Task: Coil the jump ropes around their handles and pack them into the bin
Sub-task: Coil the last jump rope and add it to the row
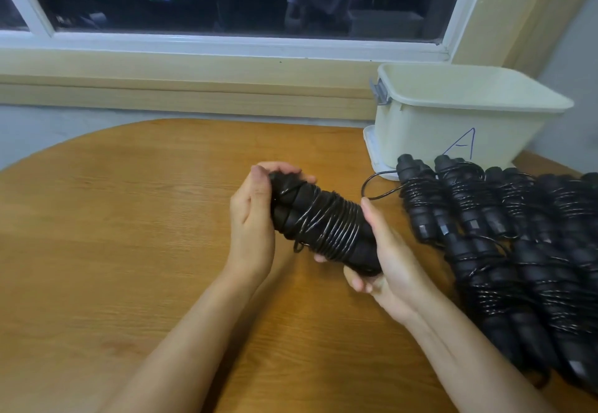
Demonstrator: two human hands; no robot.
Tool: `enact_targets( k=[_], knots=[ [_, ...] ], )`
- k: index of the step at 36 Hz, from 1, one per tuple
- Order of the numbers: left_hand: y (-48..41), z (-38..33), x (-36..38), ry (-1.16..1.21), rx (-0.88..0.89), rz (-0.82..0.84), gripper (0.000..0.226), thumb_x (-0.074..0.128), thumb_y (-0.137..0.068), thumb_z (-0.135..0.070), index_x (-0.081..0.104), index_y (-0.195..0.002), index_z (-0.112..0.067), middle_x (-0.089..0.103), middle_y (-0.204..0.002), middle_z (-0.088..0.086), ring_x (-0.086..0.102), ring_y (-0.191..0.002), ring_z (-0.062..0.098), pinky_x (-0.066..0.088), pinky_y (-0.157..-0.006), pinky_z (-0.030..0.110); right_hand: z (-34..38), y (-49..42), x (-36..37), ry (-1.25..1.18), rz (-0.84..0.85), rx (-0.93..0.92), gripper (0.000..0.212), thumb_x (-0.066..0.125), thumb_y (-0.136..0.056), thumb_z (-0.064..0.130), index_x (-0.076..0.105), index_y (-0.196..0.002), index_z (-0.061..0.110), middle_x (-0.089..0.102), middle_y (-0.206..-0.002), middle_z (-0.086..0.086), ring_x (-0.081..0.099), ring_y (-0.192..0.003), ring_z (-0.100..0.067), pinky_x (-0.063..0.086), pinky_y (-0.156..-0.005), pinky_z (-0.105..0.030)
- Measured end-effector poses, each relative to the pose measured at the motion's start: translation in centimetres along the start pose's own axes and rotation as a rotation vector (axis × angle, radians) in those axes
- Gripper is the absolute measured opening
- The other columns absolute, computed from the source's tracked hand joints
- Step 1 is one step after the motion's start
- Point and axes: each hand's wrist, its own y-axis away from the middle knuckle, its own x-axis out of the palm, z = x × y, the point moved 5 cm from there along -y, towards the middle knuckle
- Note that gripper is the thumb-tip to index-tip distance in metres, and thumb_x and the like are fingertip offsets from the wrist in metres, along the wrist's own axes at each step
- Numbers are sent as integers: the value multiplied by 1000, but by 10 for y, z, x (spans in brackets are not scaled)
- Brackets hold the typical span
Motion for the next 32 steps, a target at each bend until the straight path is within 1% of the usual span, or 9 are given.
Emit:
enact_targets(
  k=[6,10,15,18,21,23,26,29,32],
  knots=[
    [-4,5,4,144,-226,32,46,33,-102,-42,61,-122,-12,70,-119,11,67,-111,29,55,-93,43,0,2,3,-38,-121,-133,55,49,-87,52,58,-103,0,65,-88,-35,51,-36,-24,32,-33,-22],
    [-6,11,2,-8,-277,66,45,30,-104,-39,59,-126,-12,73,-110,10,72,-99,27,59,-83,39,3,6,2,69,-205,-280,51,49,-91,45,53,-97,-6,66,-66,-14,56,-36,-29,35,-32,-25],
    [-1,23,1,32,-424,11,42,30,-107,-35,62,-117,-10,74,-105,14,72,-97,26,59,-80,38,8,7,-1,271,-250,-375,42,51,-96,41,54,-91,-1,65,-63,-12,62,-42,-32,39,-35,-30],
    [0,28,1,180,-548,-42,40,34,-106,-34,63,-109,-7,74,-102,16,72,-89,24,60,-75,31,13,4,-6,533,-341,-468,44,54,-90,61,58,-96,17,69,-77,0,69,-67,-15,52,-51,-30],
    [1,33,0,191,-596,-59,37,38,-105,-33,65,-104,-7,75,-96,16,73,-84,22,60,-70,29,23,6,-7,962,-433,-632,60,54,-79,71,49,-118,26,59,-112,14,57,-96,-2,42,-65,-14],
    [2,34,0,177,-613,-45,36,39,-105,-33,64,-104,-7,75,-94,16,72,-82,21,59,-67,28,27,8,1,1227,-349,-683,76,53,-74,75,42,-134,29,49,-127,14,47,-110,-3,36,-68,-13],
    [3,37,3,142,-651,15,38,39,-105,-36,64,-108,-7,73,-93,20,69,-81,23,57,-63,26,19,8,14,1517,-159,-642,91,50,-71,80,23,-149,42,39,-137,17,43,-119,-7,36,-66,-22],
    [6,42,7,202,-756,65,46,34,-104,-45,54,-119,-7,70,-110,25,70,-101,30,58,-79,34,8,4,16,1635,-71,-568,98,58,-72,73,10,-153,46,39,-138,16,49,-118,-10,40,-63,-24],
    [8,45,10,349,-863,50,54,29,-103,-52,45,-125,-5,69,-117,22,66,-113,34,50,-98,44,6,3,11,1597,-106,-561,100,66,-72,66,12,-154,43,46,-131,12,57,-111,-13,46,-61,-27]
  ],
)
